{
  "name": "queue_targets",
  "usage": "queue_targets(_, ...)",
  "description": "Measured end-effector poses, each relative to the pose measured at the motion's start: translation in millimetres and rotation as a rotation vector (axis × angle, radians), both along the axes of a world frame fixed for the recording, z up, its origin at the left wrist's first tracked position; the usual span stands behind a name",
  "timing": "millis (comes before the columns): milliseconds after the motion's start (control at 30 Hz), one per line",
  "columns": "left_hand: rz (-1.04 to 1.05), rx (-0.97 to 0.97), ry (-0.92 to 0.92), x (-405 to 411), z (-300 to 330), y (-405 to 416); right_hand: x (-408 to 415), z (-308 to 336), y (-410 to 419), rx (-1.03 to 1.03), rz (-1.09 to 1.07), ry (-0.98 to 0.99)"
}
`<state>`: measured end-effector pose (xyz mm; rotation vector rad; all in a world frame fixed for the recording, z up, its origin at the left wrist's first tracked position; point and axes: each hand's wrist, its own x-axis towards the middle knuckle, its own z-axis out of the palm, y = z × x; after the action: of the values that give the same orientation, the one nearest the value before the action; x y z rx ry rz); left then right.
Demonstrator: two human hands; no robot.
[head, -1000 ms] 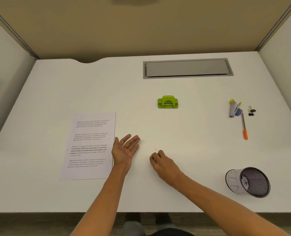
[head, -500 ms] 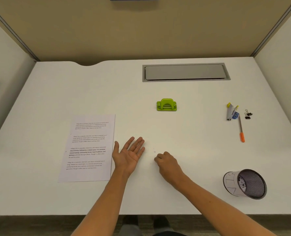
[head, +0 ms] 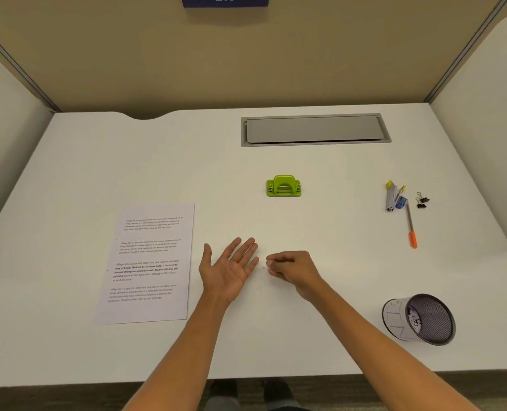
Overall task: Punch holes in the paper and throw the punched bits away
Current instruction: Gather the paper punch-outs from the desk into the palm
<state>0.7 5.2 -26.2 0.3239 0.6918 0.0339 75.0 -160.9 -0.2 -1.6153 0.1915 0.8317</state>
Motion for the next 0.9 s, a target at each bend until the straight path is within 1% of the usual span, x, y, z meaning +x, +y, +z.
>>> queue_targets(67, -0.036, -0.014, -0.020, 3, 5, -5, -2, 10, 9, -0.037, 0.095, -0.115)
queue_targets(200, -0.115, -0.042, -0.074, 6, 10, -14, -10, 33, 29, -0.302, 0.435, -0.543)
queue_targets(267, -0.156, -0.067, -0.108, 7, 12, -16, -15, 39, 35, -0.343, 0.533, -0.640)
queue_targets(333, -0.188, -0.092, -0.136, 7, 13, -18, -19, 42, 37, -0.372, 0.564, -0.690)
queue_targets(533, -0.228, -0.126, -0.172, 6, 15, -22, -25, 53, 38, -0.437, 0.558, -0.807)
queue_targets(667, -0.228, -0.152, -0.177, 5, 15, -26, -24, 54, 36, -0.416, 0.537, -0.821)
queue_targets(767, -0.230, -0.125, -0.180, 8, 17, -30, -23, 55, 35, -0.371, 0.566, -0.817)
queue_targets(900, -0.226, -0.147, -0.185, 7, 17, -32, -25, 54, 31, -0.376, 0.580, -0.855)
